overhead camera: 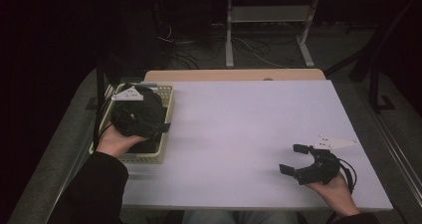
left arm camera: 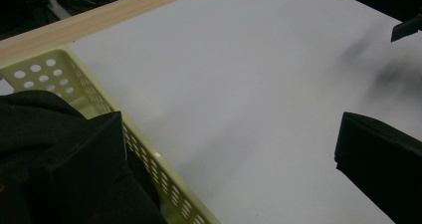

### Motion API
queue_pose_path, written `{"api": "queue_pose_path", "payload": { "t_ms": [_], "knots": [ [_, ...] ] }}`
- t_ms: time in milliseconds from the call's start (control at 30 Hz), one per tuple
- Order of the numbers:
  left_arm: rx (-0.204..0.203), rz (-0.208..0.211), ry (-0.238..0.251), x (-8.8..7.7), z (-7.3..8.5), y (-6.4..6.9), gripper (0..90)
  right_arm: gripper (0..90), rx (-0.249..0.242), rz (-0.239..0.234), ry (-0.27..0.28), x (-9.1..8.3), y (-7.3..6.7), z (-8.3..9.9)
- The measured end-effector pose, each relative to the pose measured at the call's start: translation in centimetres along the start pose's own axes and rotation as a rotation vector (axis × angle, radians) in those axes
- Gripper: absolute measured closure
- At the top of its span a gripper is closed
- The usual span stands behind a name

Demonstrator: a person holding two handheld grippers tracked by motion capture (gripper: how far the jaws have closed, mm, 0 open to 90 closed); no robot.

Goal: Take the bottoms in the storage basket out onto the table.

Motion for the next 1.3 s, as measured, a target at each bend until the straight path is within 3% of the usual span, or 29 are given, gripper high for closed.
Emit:
{"api": "queue_pose_path", "payload": {
  "t_ms": [367,1300],
  "knots": [
    [-0.002,-0.025,-0.024,-0.1,-0.8,-1.6,0.0,0.5,0.008,-0.002,-0.004,0.0,0.0,0.0],
    [-0.092,-0.125,-0.036,0.0,-1.6,-6.7,0.0,0.5,0.006,-0.001,-0.002,-0.1,0.2,0.0]
  ]
}}
Point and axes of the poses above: each handheld gripper's, and its own axes: x roughly forward along the jaws, z roughly out of its underside, y roughly to its right, the point moved 7 cm from there along x, roughly forward along the jaws, and after that the axes turned 14 degrees about y, right-handed, at the moved point
